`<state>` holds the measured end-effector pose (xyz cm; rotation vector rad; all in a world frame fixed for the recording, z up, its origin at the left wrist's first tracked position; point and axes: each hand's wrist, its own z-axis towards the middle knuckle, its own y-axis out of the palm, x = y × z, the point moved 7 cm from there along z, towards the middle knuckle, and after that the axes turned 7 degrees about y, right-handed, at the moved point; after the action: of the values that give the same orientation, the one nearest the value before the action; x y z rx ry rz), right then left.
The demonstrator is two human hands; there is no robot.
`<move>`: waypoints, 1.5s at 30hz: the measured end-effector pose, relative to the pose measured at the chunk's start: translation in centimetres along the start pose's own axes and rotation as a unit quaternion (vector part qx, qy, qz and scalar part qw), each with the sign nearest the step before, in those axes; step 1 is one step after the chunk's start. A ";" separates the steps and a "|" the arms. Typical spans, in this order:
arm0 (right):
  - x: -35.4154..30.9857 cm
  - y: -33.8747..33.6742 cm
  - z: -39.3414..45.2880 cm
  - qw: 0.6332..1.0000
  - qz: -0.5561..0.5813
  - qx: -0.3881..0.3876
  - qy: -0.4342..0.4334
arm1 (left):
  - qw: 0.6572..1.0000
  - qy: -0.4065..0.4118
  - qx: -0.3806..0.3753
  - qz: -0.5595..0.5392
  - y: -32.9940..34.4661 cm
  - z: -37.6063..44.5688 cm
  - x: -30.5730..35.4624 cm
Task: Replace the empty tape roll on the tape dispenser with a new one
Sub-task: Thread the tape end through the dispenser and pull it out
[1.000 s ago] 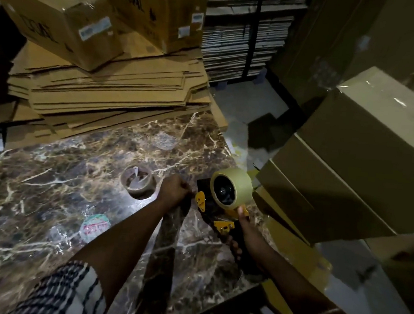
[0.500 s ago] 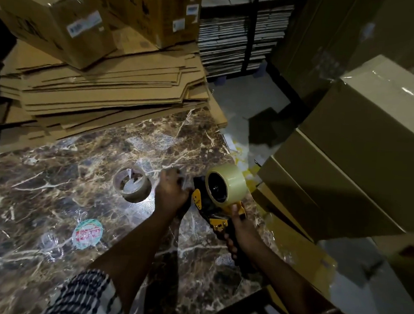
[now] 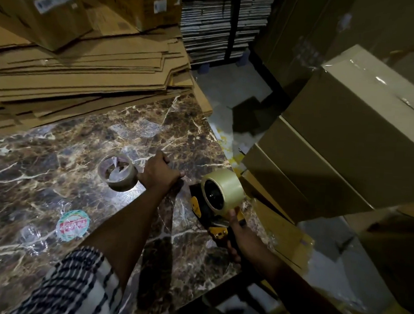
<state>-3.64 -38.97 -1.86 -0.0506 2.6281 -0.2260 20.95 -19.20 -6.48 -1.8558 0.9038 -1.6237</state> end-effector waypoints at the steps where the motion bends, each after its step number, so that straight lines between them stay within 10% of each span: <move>1: 0.5 -0.1 -0.4 1.000 -0.002 0.000 0.009 | 1.000 0.006 -0.001 -0.003 0.0 -0.2 0.0; 14: -0.1 0.5 -1.6 1.000 0.009 -0.019 -0.010 | 0.936 0.339 -0.040 0.086 2.1 -7.5 3.4; 32: -0.5 0.0 -4.5 0.993 -0.109 0.044 0.028 | 0.923 0.331 -0.055 0.189 2.4 -8.1 2.7; 45: -7.4 -1.0 -1.8 0.892 -0.443 0.086 0.029 | 0.929 0.320 -0.047 0.180 2.5 -8.2 2.3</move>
<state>1.95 -39.07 3.42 -1.2021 2.4370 -0.7649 12.63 -22.13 -5.57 -1.1027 1.5083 -1.9865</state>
